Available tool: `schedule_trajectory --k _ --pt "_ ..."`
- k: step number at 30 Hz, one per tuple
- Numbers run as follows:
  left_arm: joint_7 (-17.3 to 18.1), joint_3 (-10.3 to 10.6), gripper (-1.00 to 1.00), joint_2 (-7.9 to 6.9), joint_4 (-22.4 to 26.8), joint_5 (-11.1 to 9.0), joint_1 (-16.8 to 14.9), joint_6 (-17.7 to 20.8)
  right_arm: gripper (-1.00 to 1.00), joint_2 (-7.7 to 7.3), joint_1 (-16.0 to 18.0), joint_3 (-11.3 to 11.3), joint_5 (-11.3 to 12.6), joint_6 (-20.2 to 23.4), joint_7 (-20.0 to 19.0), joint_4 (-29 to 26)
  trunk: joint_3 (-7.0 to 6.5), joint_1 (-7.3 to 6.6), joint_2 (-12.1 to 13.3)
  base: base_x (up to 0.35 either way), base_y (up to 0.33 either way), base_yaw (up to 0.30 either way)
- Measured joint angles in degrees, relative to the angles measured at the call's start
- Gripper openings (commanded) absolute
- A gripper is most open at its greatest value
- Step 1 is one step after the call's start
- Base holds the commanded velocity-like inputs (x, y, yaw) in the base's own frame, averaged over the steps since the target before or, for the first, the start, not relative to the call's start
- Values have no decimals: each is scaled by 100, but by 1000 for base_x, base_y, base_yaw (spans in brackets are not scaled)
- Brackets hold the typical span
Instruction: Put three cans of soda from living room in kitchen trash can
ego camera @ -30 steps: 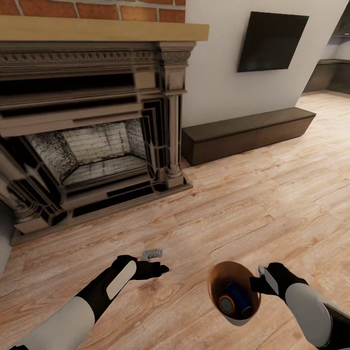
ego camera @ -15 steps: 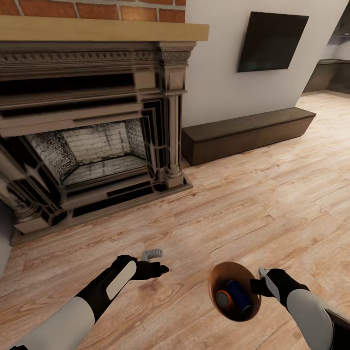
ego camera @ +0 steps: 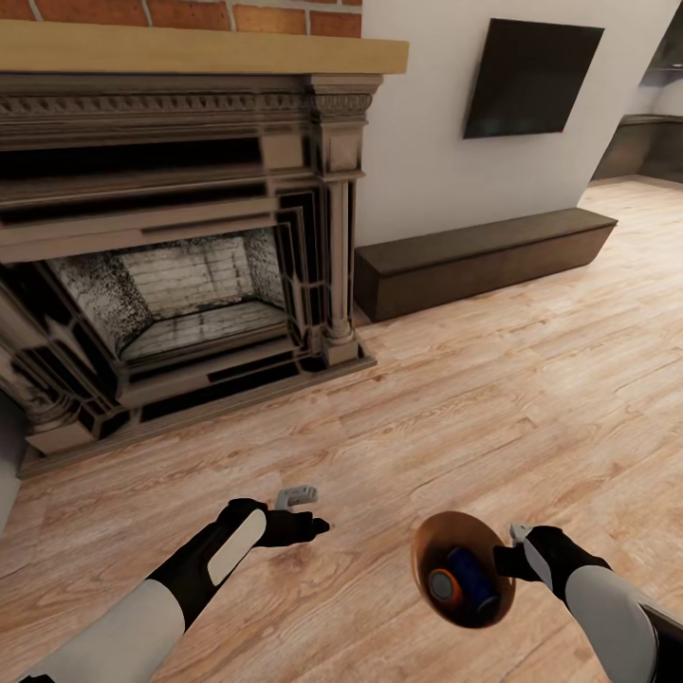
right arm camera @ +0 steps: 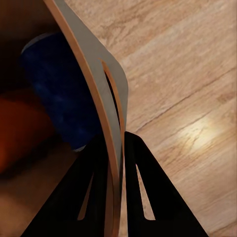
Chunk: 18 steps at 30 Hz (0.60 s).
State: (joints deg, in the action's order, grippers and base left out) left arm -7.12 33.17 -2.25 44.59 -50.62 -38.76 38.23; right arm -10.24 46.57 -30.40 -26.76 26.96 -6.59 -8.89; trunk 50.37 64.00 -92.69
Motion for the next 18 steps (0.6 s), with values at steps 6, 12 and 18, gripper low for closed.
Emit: schedule_trajectory --k 6,12,18 --pt "1 3 100 1 3 0 0 0 -100 -3 0 9 -13 0 1 0 108 132 -241 0 0 0" --pt "7 4 100 3 6 7 0 0 -100 -3 0 19 -23 0 1 1 216 264 -481 0 0 0" --pt "8 5 100 4 6 9 1 0 -100 1 0 20 -24 0 2 1 323 395 -722 0 0 0"
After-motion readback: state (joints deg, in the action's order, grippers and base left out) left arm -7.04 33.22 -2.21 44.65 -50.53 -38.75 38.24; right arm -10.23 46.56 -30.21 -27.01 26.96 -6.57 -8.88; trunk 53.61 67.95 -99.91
